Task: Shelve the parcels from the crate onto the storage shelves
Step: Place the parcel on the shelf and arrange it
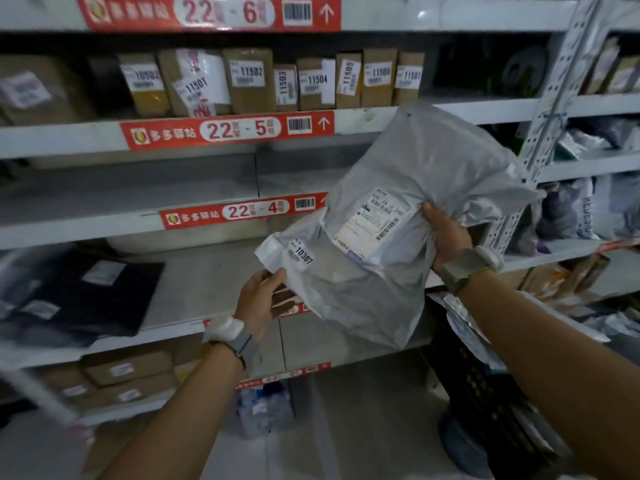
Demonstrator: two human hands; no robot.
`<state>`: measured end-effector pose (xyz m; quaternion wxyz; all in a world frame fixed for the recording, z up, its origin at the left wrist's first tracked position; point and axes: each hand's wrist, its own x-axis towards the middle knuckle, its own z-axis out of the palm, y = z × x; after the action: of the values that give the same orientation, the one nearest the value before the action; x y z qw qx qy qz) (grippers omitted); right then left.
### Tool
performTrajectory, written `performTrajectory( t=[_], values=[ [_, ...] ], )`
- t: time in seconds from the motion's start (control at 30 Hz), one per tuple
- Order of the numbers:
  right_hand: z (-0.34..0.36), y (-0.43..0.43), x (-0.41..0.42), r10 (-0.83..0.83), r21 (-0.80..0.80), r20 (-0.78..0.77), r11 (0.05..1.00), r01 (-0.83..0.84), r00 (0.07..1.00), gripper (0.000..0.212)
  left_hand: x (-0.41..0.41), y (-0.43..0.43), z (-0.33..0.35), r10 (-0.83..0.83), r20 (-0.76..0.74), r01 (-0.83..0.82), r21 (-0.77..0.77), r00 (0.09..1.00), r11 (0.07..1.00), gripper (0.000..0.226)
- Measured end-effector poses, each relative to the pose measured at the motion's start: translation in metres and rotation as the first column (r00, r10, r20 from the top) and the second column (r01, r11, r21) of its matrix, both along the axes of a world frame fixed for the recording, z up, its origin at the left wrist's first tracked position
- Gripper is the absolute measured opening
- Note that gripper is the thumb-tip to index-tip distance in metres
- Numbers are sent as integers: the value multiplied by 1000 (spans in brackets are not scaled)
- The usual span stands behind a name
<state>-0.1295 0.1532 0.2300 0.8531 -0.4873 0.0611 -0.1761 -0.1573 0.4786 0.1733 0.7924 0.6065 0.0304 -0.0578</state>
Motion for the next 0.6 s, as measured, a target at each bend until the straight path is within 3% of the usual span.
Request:
performTrajectory(
  t=[0.13,0.2,0.33,0.43,0.6],
  values=[
    [36,6,-2,63,-120,56,991,-56,996,75,0,13,11,9,59,-12,46,998,999,28],
    [50,5,-1,47,-150,77,988,-35,996,60,1,17,14,63,123,-77,113,990,991,21],
    [69,0,-1,-15,-129,70,991,24,997,71,-1,24,19,126,189,-158,166,974,973,13],
    [71,-1,1,-39,-97,82,994,47,996,62,-1,25,18,123,198,-157,164,972,974,13],
    [70,-2,4,-34,-85,90,995,42,995,72,1,26,15,120,203,-157,180,972,971,13]
  ],
)
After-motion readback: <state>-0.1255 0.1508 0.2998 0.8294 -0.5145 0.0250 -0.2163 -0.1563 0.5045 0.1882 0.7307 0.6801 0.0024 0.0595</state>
